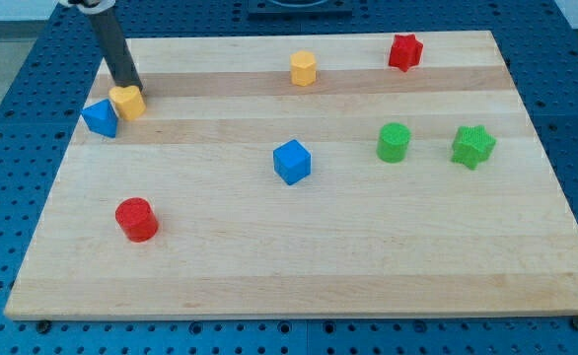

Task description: Move yellow hexagon towards down

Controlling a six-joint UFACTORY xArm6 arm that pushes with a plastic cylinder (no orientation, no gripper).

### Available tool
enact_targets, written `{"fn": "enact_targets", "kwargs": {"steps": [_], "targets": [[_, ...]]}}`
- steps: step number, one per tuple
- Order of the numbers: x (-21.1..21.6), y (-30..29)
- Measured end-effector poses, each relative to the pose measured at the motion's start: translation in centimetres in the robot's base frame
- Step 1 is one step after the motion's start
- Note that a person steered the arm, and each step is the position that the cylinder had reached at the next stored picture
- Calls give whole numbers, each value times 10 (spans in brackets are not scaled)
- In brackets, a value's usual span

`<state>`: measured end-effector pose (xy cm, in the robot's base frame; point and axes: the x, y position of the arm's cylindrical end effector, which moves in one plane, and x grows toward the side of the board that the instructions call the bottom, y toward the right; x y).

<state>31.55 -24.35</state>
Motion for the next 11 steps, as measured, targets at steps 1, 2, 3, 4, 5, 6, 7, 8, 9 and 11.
{"fn": "enact_targets", "kwargs": {"steps": [1, 2, 3, 4, 5, 6, 7, 8, 9, 11], "targets": [[8, -6], [-12, 25], [-66, 80], [-107, 149], [-111, 216], [-87, 240], [-79, 251], [-68, 260], [-53, 263], [-41, 311]]}}
